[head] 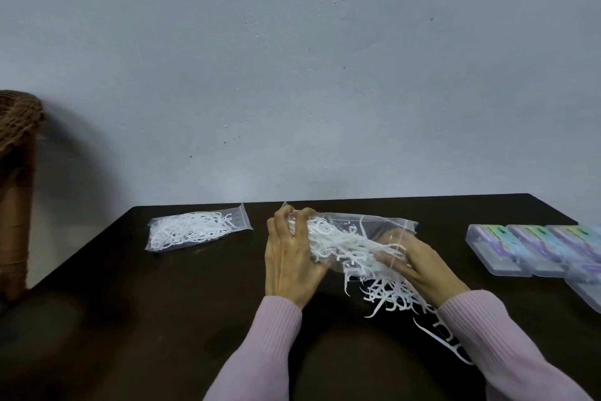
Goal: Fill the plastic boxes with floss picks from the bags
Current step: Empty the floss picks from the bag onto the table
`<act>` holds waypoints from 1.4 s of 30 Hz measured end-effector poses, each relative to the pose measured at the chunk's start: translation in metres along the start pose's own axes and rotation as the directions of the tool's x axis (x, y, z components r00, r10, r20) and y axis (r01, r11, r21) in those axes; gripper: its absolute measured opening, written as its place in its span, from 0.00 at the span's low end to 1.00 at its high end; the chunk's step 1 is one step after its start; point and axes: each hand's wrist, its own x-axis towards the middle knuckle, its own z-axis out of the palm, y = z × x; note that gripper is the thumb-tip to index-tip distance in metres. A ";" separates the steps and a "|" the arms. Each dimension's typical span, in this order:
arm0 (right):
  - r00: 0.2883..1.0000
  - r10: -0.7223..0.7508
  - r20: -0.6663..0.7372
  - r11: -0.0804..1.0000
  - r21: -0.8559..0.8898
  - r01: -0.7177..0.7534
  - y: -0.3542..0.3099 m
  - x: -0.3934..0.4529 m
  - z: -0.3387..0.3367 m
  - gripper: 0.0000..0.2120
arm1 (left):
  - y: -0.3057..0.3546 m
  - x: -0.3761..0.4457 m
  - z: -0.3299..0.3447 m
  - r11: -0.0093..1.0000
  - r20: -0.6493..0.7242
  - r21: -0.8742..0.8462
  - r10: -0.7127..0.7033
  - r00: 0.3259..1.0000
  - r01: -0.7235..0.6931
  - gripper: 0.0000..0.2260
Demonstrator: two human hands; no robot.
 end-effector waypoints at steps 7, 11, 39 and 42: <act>0.998 0.021 -0.057 1.000 0.009 -0.020 0.010 0.001 -0.004 0.09 | -0.008 0.001 -0.004 0.988 0.050 -0.030 -0.153 0.987 0.154 0.33; 0.994 0.072 -0.082 0.996 0.050 -0.069 0.014 0.001 -0.008 0.07 | -0.012 0.002 -0.004 0.964 0.045 -0.053 -0.260 0.965 0.262 0.33; 0.955 0.284 0.087 0.949 -0.165 -0.268 0.019 0.001 -0.009 0.12 | -0.024 0.006 -0.010 0.787 -0.025 -0.125 -0.611 0.791 0.604 0.33; 0.959 0.271 0.077 0.955 -0.144 -0.258 0.019 0.001 -0.013 0.08 | -0.021 0.007 -0.011 0.789 -0.020 -0.135 -0.607 0.794 0.600 0.33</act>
